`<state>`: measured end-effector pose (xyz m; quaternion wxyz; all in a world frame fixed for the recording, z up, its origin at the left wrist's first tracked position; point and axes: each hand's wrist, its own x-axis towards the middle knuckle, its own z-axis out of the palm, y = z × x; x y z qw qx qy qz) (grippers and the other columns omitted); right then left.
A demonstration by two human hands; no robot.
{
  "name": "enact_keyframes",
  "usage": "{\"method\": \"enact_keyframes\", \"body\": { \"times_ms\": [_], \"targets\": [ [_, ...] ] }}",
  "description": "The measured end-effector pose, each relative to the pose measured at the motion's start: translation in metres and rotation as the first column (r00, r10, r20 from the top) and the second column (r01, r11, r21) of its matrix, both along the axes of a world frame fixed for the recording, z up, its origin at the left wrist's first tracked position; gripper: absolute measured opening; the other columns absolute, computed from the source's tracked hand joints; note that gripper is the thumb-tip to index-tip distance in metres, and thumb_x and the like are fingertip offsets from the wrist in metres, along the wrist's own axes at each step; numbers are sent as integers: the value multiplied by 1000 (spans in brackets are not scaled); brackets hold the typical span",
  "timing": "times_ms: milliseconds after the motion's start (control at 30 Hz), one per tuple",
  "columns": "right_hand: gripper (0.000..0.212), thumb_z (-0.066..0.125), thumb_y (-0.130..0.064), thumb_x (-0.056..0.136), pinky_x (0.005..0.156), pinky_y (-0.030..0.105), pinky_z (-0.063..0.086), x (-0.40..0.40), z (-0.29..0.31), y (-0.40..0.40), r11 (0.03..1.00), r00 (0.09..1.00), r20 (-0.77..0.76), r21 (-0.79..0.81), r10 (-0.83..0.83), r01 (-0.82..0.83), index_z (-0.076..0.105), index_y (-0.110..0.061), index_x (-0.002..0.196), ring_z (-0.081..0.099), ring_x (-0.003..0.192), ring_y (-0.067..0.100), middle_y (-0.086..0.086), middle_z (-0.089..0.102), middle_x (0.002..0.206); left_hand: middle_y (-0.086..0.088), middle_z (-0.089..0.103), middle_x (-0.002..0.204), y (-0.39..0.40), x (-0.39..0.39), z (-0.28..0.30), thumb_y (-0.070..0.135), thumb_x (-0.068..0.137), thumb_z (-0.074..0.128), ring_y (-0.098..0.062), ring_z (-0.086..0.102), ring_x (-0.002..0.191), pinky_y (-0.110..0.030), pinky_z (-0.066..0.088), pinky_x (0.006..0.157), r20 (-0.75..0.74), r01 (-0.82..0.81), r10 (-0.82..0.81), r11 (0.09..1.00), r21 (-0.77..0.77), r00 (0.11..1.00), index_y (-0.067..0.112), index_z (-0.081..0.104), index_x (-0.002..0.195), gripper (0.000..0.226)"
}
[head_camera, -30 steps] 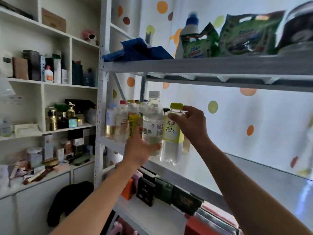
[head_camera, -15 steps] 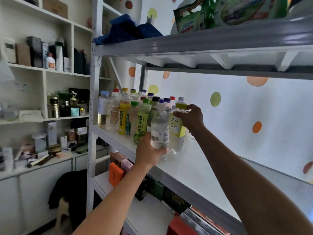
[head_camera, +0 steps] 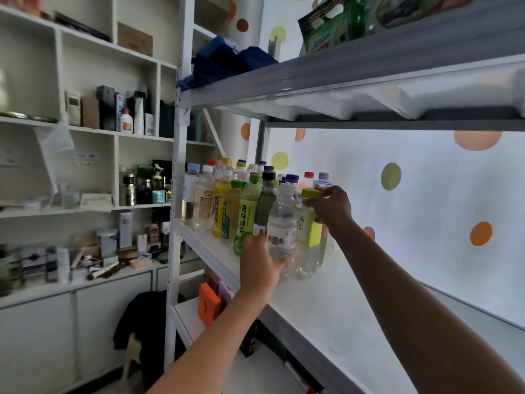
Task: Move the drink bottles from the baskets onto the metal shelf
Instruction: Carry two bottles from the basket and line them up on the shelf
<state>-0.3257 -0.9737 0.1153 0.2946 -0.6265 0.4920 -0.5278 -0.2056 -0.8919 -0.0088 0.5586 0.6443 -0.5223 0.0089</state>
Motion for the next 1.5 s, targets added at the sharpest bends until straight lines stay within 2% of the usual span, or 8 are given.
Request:
{"method": "enact_keyframes", "body": {
  "times_ms": [133, 233, 500, 633, 867, 1000, 1200, 1500],
  "targets": [
    [22, 82, -26, 71, 74, 42, 60, 3, -8, -4, 997, 999, -49, -76, -11, 8, 68, -21, 88, 66, 74, 25, 1, 69, 79, -1, 58, 113, -4, -11, 2, 38, 67, 84, -17, 54, 105, -24, 42, 89, 40, -11, 10, 1000, 6, 999, 14, 56, 119, 63],
    [16, 78, -24, 78, 65, 30, 51, 3, -12, -4, 992, 998, -62, -127, -11, 4, 63, -27, 72, 62, 68, 21, -6, 64, 69, -4, 62, 112, -6, -15, 2, 35, 65, 87, -20, 59, 102, -29, 49, 84, 2, -4, 4, 1000, 9, 1000, 12, 49, 121, 71],
    [31, 66, -34, 86, 74, 31, 46, 0, -23, 9, 980, 982, -120, -157, -144, 125, 61, -13, 108, 64, 91, 24, -3, 63, 87, -4, 60, 113, -3, -9, 1, 39, 69, 83, -19, 60, 102, -25, 48, 83, 89, 2, -6, 999, 43, 996, 11, 47, 119, 68],
    [28, 60, -28, 92, 77, 31, 39, -3, -39, 40, 869, 836, -402, -467, -374, 164, 61, -12, 114, 53, 113, 27, 7, 58, 118, -5, 54, 120, 2, -3, 6, 39, 72, 81, -22, 58, 106, -31, 51, 83, 167, 6, -26, 993, 116, 986, 11, 43, 125, 71],
    [14, 68, -13, 82, 82, 39, 47, 32, -69, 99, 677, 713, -498, -735, -494, -44, 65, -9, 95, 59, 97, 31, 9, 65, 103, -6, 56, 121, 37, 37, 7, 14, 86, 69, -22, 55, 109, -31, 49, 81, 394, 78, -56, 996, -39, 917, 15, 48, 129, 48],
    [14, 66, -15, 82, 81, 40, 50, 69, -97, 125, 682, 661, -594, -712, -458, -167, 63, -10, 95, 58, 95, 27, 7, 64, 101, -8, 58, 122, 64, 84, -10, 9, 87, 63, -25, 55, 110, -37, 48, 87, 444, 96, -66, 994, -46, 893, 14, 55, 125, 39],
    [16, 60, -17, 82, 85, 40, 47, 145, -167, 150, 781, 587, -739, -563, -329, -271, 66, -11, 95, 57, 96, 27, 6, 63, 99, -9, 58, 124, 104, 175, -78, 8, 83, 61, -28, 54, 114, -40, 45, 96, 348, 51, -74, 996, 77, 935, 11, 57, 123, 40],
    [22, 47, -22, 81, 85, 41, 44, 292, -339, 209, 880, 530, -846, -199, 69, -432, 64, -9, 88, 54, 93, 32, 10, 61, 94, -11, 59, 111, 208, 311, -246, 12, 79, 44, -36, 59, 96, -45, 52, 76, 184, -74, -18, 875, 479, 983, 11, 62, 116, 41]
  ]
}}
